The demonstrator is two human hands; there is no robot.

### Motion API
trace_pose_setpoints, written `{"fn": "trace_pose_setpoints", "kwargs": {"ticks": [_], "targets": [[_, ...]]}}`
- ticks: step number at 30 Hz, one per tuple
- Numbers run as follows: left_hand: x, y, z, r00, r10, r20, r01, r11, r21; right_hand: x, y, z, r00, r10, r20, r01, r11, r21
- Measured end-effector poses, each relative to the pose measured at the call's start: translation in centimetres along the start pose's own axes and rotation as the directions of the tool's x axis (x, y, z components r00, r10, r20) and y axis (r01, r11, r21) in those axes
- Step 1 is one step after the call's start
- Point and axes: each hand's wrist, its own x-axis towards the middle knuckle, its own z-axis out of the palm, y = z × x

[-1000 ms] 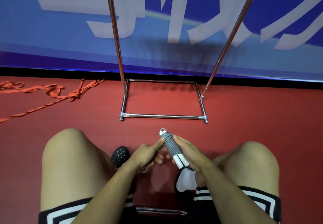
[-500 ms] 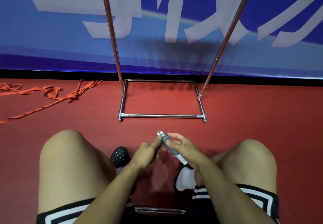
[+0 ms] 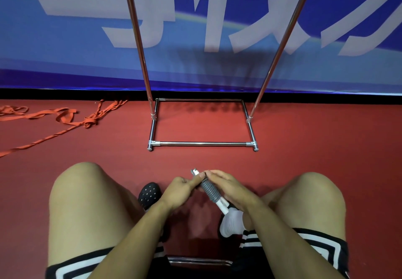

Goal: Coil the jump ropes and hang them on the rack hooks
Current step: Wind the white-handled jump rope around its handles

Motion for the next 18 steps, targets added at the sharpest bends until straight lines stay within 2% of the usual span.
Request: {"fn": "trace_pose_setpoints", "kwargs": {"ticks": [4, 8, 10, 14, 18], "targets": [[-0.5, 0.1, 0.6, 0.99, 0.083, 0.111, -0.089, 0.995, 0.046, -0.4, -0.3, 0.3, 0.999, 0.051, -0.012, -0.05, 0.999, 0.006], [-0.4, -0.1, 0.7, 0.986, 0.075, 0.146, -0.077, 0.997, 0.009, -0.2, -0.1, 0.1, 0.998, -0.065, -0.007, 0.065, 0.998, -0.023], [-0.4, -0.1, 0.8, 0.992, 0.046, 0.119, -0.046, 0.999, -0.005, 0.0, -0.1, 0.1, 0.997, -0.068, -0.02, 0.068, 0.997, -0.024], [-0.4, 0.0, 1.2, 0.998, -0.011, 0.059, 0.019, 0.99, -0.141, 0.0, -0.1, 0.2, 0.994, -0.07, -0.089, 0.064, 0.995, -0.073], [0.0, -0.5, 0.9, 1.0, -0.016, -0.015, 0.013, 0.979, -0.202, 0.1, 0.1, 0.2, 0.989, -0.072, -0.127, 0.06, 0.994, -0.095]]}}
